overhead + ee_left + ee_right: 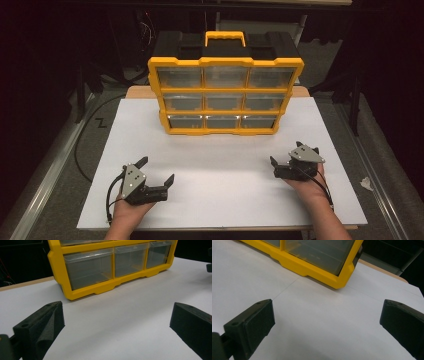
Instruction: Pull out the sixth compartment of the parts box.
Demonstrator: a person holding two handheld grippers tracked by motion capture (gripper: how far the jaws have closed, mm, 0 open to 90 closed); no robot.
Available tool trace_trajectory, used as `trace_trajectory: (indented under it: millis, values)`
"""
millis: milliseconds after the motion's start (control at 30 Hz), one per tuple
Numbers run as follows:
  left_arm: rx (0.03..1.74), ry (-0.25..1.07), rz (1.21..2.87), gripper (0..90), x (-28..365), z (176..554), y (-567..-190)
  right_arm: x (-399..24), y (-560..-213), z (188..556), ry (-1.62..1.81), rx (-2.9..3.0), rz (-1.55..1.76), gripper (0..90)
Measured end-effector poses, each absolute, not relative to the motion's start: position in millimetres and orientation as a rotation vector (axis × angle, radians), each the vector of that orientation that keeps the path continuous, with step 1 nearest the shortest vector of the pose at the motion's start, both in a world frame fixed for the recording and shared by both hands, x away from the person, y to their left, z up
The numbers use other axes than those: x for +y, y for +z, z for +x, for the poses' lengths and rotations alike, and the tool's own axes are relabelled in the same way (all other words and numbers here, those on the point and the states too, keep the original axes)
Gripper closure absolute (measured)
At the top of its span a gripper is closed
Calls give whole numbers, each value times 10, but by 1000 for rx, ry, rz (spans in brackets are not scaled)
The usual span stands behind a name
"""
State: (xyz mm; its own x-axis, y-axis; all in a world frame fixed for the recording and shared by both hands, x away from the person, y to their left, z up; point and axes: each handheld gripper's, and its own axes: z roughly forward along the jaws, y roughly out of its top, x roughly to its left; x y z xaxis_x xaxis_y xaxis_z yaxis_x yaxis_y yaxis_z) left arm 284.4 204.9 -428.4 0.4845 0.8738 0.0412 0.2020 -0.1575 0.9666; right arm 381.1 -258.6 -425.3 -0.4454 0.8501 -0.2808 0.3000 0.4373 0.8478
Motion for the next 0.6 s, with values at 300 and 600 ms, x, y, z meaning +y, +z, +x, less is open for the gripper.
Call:
trace_trajectory:
  millis: [300,600]
  values:
    - [945,782,1657,2,2050,2849,-4293,-2539,-4286,3790,890,1987,923,12]
    - [971,767,1619,2,2085,2858,-4291,-2512,-4316,3785,837,2010,892,12]
